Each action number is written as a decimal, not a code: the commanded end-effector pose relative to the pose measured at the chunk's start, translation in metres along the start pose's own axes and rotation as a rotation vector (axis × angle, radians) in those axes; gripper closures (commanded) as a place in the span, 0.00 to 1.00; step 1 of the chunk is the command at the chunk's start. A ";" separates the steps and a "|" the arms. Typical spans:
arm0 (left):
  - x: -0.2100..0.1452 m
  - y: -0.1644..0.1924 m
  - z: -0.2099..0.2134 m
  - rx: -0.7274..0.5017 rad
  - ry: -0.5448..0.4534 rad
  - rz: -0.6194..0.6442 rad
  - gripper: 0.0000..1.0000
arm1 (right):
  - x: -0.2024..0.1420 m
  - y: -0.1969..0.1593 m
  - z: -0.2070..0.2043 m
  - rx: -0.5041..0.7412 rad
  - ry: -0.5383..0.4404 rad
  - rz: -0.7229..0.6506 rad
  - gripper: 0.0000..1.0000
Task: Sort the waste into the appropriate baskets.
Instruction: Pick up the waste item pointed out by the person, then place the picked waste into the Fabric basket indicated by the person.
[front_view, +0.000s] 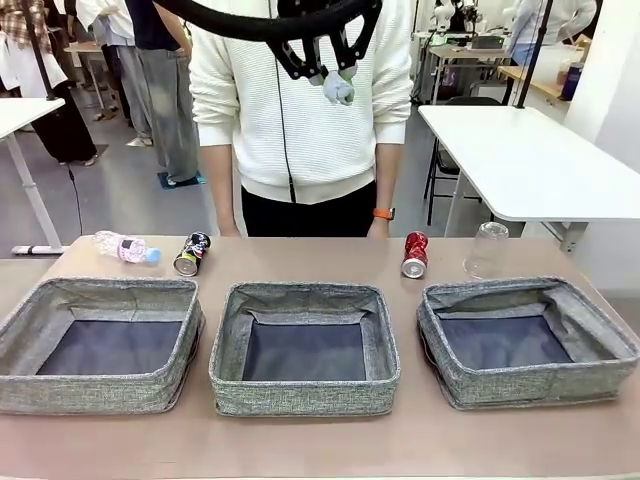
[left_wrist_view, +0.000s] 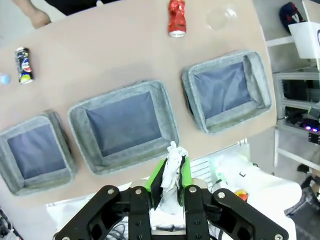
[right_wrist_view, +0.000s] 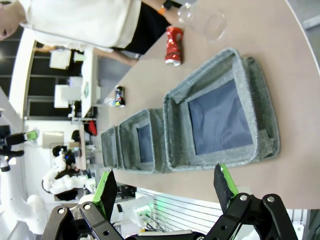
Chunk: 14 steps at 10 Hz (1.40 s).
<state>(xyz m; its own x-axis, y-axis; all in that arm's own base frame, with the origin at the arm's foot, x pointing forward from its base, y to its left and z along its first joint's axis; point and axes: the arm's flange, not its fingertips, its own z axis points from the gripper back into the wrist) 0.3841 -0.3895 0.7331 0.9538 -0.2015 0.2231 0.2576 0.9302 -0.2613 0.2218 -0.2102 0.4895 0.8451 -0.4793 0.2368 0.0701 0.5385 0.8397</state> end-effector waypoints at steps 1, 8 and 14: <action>-0.008 0.014 0.005 0.002 -0.011 0.020 0.85 | 0.002 0.002 -0.001 0.025 -0.008 0.025 0.00; 0.000 0.000 0.000 0.000 0.000 0.000 0.85 | 0.002 0.002 -0.001 0.025 -0.008 0.025 0.00; 0.000 0.000 0.000 0.000 0.000 0.000 0.85 | 0.002 0.002 -0.001 0.025 -0.008 0.025 0.00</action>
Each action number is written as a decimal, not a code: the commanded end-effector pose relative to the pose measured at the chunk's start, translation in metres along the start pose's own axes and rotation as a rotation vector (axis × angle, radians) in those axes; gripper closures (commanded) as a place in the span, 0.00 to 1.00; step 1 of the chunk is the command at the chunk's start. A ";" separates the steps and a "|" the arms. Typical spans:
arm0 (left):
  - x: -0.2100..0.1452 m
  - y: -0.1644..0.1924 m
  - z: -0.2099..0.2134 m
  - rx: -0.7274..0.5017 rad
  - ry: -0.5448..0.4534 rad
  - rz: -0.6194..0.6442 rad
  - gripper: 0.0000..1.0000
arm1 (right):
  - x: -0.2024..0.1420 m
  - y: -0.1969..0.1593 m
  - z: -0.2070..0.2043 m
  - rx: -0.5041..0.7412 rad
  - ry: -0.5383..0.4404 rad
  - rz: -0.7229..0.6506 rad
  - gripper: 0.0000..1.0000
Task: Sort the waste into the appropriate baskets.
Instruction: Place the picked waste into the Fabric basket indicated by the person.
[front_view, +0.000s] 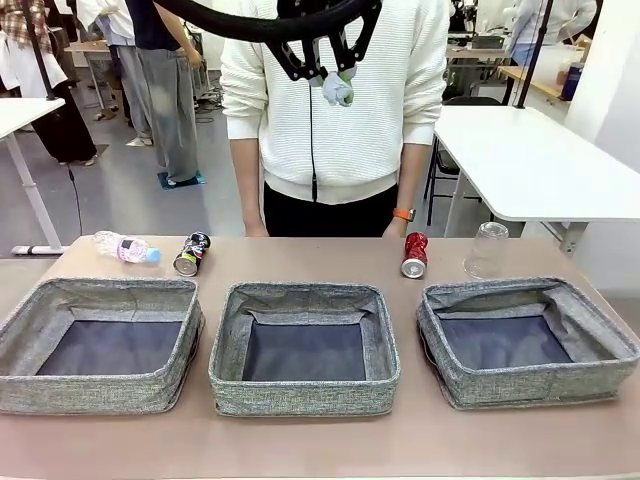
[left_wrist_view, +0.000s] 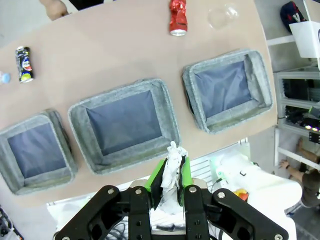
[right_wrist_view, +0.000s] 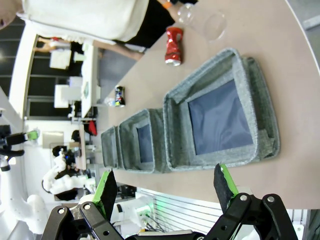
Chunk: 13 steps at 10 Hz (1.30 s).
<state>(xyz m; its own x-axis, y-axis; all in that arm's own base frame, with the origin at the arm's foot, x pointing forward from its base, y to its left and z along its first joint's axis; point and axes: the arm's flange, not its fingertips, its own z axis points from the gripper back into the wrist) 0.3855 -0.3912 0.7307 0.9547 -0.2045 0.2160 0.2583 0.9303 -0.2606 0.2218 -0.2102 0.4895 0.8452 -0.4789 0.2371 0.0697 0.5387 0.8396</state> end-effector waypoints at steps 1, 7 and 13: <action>-0.001 0.001 0.003 -0.001 -0.008 0.001 0.85 | 0.002 0.002 -0.001 0.025 -0.009 0.024 0.00; -0.001 0.001 0.003 -0.001 -0.008 0.001 0.85 | 0.002 0.002 -0.001 0.025 -0.009 0.024 0.00; -0.001 0.001 0.003 -0.001 -0.008 0.001 0.85 | 0.002 0.002 -0.001 0.025 -0.009 0.024 0.00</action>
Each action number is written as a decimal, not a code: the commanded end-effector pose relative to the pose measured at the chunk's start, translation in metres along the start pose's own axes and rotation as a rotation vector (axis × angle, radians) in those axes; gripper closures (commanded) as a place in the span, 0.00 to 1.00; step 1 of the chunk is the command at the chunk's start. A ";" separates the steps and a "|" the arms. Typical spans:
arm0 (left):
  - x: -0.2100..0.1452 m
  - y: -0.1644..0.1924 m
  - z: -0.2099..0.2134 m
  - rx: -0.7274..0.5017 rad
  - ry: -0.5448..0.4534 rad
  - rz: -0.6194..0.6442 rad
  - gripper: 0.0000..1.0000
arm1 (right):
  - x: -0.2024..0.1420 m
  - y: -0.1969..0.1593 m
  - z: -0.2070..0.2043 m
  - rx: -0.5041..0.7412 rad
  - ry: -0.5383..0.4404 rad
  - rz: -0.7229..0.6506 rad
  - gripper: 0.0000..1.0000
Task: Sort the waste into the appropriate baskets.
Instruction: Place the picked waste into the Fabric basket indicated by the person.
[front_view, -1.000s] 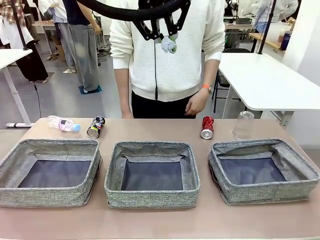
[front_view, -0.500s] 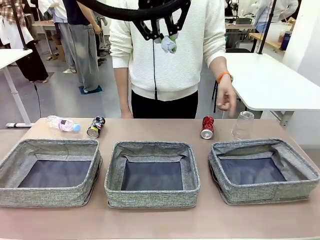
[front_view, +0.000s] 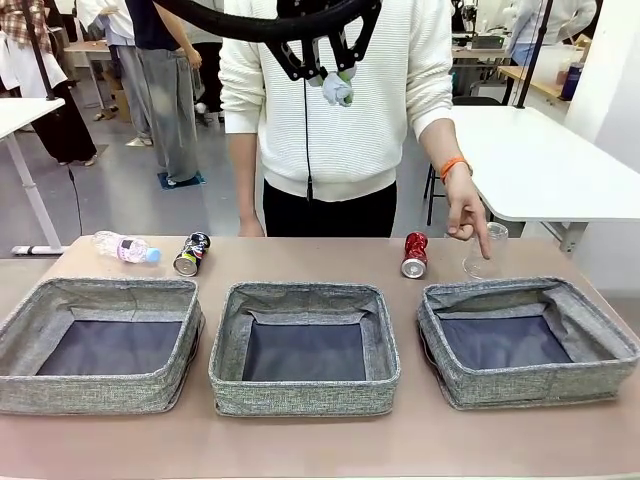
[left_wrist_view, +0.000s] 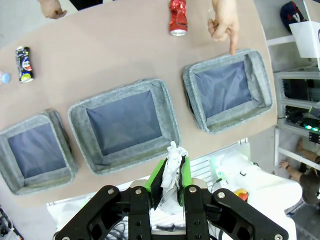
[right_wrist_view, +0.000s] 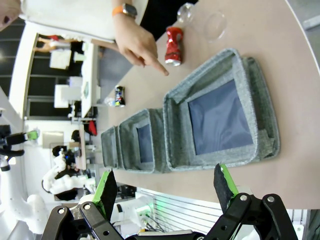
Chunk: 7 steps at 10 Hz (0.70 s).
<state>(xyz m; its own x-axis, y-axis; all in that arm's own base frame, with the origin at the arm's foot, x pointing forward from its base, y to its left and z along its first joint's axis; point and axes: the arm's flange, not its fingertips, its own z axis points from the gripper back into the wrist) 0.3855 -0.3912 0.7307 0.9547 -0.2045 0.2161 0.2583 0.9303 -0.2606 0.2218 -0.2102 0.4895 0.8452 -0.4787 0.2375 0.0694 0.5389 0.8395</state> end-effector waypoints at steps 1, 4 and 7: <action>-0.001 0.001 0.003 -0.001 -0.008 0.001 0.85 | 0.002 0.002 -0.001 0.025 -0.009 0.024 0.00; -0.033 -0.020 -0.042 -0.187 0.032 -0.098 0.85 | 0.004 -0.019 0.052 0.077 0.001 -0.070 0.00; -0.061 -0.072 -0.157 -0.401 0.089 -0.168 0.85 | -0.001 -0.079 0.199 0.219 -0.398 -0.248 0.00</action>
<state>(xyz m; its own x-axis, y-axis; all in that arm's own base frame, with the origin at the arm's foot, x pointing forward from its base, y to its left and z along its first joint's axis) 0.3298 -0.4895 0.6241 0.9192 -0.3328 0.2106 0.3937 0.7631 -0.5125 0.1090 -0.3546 0.5117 0.6485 -0.7452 0.1553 0.1577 0.3311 0.9303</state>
